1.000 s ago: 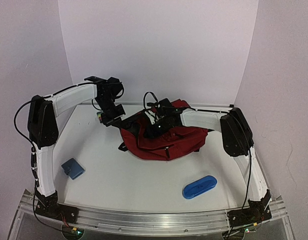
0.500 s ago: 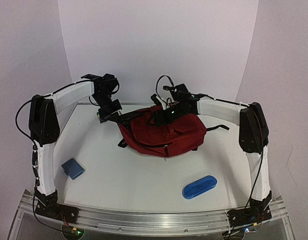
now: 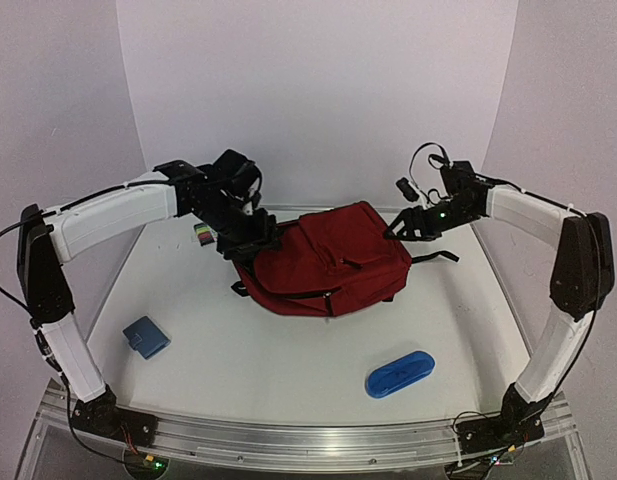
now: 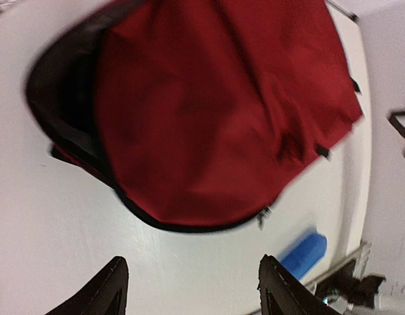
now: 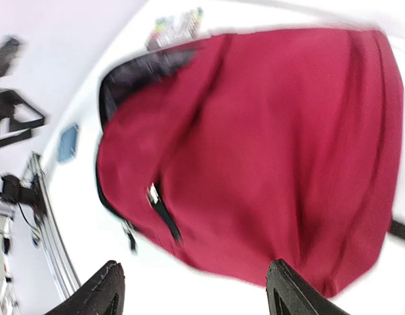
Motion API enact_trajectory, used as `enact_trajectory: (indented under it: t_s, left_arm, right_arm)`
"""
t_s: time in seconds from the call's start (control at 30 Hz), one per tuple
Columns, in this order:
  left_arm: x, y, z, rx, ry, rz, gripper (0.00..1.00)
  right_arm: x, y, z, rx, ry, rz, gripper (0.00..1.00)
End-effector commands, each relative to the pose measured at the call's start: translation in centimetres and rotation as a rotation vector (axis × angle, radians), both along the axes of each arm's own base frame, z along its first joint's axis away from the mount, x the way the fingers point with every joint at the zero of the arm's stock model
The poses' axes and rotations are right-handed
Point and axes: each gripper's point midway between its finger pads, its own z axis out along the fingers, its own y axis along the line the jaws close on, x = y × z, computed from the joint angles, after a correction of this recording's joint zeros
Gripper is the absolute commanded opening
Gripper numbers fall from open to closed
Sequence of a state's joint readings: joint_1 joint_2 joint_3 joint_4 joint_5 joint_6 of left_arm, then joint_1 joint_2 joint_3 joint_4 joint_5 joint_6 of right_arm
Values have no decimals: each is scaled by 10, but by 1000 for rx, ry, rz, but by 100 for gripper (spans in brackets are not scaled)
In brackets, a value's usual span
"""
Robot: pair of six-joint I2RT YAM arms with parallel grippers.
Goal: Pack the student bag
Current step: Adjust the student bag at the center of the board, then zip the student bag at the center of the board.
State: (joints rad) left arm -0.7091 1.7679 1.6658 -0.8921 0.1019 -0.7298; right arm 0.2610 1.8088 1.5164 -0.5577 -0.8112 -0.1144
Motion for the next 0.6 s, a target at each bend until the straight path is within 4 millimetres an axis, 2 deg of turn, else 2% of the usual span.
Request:
enact_trajectory:
  t_s: [0.0,0.1,0.13,0.27,0.4,0.57]
  left_arm:
    - [-31,-68,-5,-117,-59,-135,67]
    - [-47,-117,-20,-157,-38,-232,62]
    - [-50,-130,-36,-143,-10,-256,61]
    - [-56,-163,-68,-144,54,-304,59]
    - [-56,-166,-91,-107,95,-270,56]
    - [-54,-156,-101,-81,93,-226,52]
  right_arm:
    - [-36,-24,-33,-106,68,39,73]
    - [-36,-38,-56,-154,109,4,74]
    - [-32,-43,-62,-164,118,-9,76]
    - [-13,-50,-79,-175,145,-24,82]
    - [-6,-43,-91,-143,175,0,86]
    - [-5,-34,-113,-103,260,8,87]
